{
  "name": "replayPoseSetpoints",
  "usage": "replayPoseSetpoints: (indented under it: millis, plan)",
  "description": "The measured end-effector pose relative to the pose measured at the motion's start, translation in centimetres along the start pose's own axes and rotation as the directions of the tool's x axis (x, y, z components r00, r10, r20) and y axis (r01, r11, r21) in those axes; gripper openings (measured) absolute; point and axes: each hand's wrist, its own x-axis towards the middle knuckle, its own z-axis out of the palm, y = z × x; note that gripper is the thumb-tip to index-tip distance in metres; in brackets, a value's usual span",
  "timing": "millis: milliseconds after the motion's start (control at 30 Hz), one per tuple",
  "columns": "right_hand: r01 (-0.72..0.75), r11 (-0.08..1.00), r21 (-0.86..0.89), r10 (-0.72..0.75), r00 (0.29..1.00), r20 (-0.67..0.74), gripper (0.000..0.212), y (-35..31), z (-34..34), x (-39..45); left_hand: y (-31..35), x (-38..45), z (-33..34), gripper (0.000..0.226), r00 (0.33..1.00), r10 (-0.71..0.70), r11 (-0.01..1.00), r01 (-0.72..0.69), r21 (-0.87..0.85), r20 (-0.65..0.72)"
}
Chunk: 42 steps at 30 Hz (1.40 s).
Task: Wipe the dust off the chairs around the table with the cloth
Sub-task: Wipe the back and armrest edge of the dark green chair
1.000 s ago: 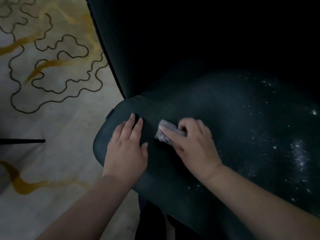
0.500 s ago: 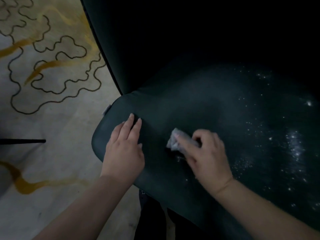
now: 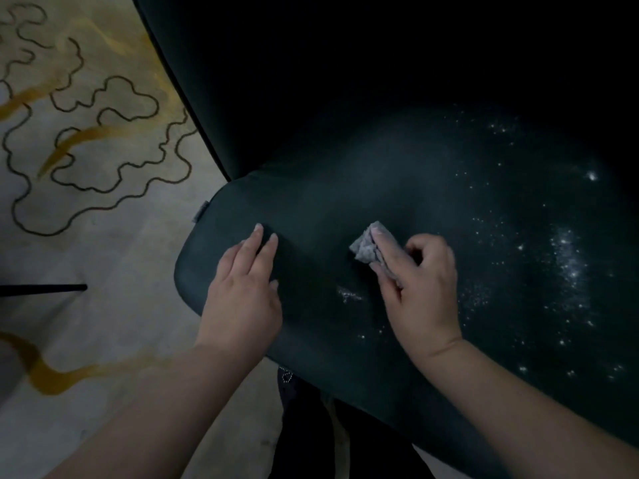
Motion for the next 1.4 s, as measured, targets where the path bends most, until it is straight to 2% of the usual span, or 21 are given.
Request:
replayPoseSetpoints:
  millis: [200,333,400,533,600,667,700,733,833,900,967,1033,1133,1233,1333,1400]
  plan:
    - [-0.018,0.999,0.041,0.020,0.999,-0.047,0.052,-1.5,0.5,-2.6,-0.1,0.0,0.4,0.059,1.000,-0.004,1.000,0.003,-0.023,-0.018]
    - [0.180,0.984,0.001,-0.179,0.982,0.059,0.059,-2.2,0.9,-4.2,-0.2,-0.2,0.6,0.060,1.000,0.000,1.000,-0.001,-0.026,-0.026]
    - [0.212,0.976,-0.057,-0.208,0.976,0.068,0.057,-1.2,0.7,-3.1,-0.2,-0.2,0.7,0.061,0.999,0.008,1.000,-0.009,-0.023,-0.032]
    - [-0.075,0.996,-0.058,0.069,0.993,-0.100,0.054,0.2,0.1,-1.8,-0.4,-0.2,0.8,0.061,0.999,0.019,1.000,-0.019,-0.008,-0.036]
    - [0.020,0.999,-0.045,-0.024,0.996,-0.082,0.056,-1.2,0.8,-2.7,-0.3,-0.2,0.6,0.061,0.999,0.022,1.000,-0.022,-0.004,-0.047]
    - [0.175,0.984,-0.042,-0.174,0.984,0.032,0.054,-2.1,1.4,-3.7,-0.3,-0.3,0.7,0.061,0.998,0.030,1.000,-0.031,-0.001,-0.055]
    - [0.195,0.980,-0.047,-0.192,0.980,0.058,0.054,-1.8,1.3,-3.6,-0.3,-0.4,0.8,0.061,0.998,0.036,0.999,-0.036,0.002,-0.058]
    - [0.174,0.983,-0.064,-0.170,0.984,0.053,0.056,-1.2,1.0,-3.1,-0.3,-0.3,0.8,0.061,0.997,0.043,0.999,-0.042,0.007,-0.059]
    - [-0.050,0.995,-0.087,0.044,0.996,-0.072,0.056,0.7,-0.1,-1.9,-0.5,-0.3,0.7,0.061,0.997,0.055,0.998,-0.054,0.016,-0.053]
    - [-0.080,0.994,-0.074,0.070,0.989,-0.128,0.056,0.4,-0.3,-2.3,-0.5,-0.4,0.6,0.061,0.998,0.052,0.999,-0.051,0.013,-0.041]
    - [0.035,0.997,-0.063,-0.041,0.995,-0.090,0.057,-1.1,0.2,-3.7,-0.4,-0.3,0.4,0.062,0.998,0.059,0.998,-0.059,0.015,-0.034]
    - [0.152,0.987,-0.057,-0.152,0.988,0.013,0.056,-2.6,1.0,-5.9,-0.4,-0.4,0.4,0.061,0.997,0.068,0.997,-0.068,0.022,-0.029]
    - [0.175,0.983,-0.056,-0.166,0.976,0.142,0.059,-2.2,1.1,-6.7,-0.1,-0.9,0.3,0.060,0.996,0.087,0.996,-0.086,0.015,-0.013]
    - [-0.048,0.999,-0.017,0.048,0.999,0.017,0.032,0.8,0.1,-4.6,0.2,-1.1,0.1,0.059,0.994,0.106,0.994,-0.107,0.023,0.010]
    - [-0.094,0.992,-0.086,0.085,0.991,-0.106,0.056,1.8,-0.4,-4.1,0.6,-0.8,0.2,0.059,0.992,0.121,0.992,-0.122,0.035,0.023]
    - [-0.068,0.996,-0.059,0.061,0.991,-0.119,0.060,0.6,0.2,-5.2,1.0,-0.5,0.0,0.059,0.993,0.119,0.992,-0.120,0.035,0.028]
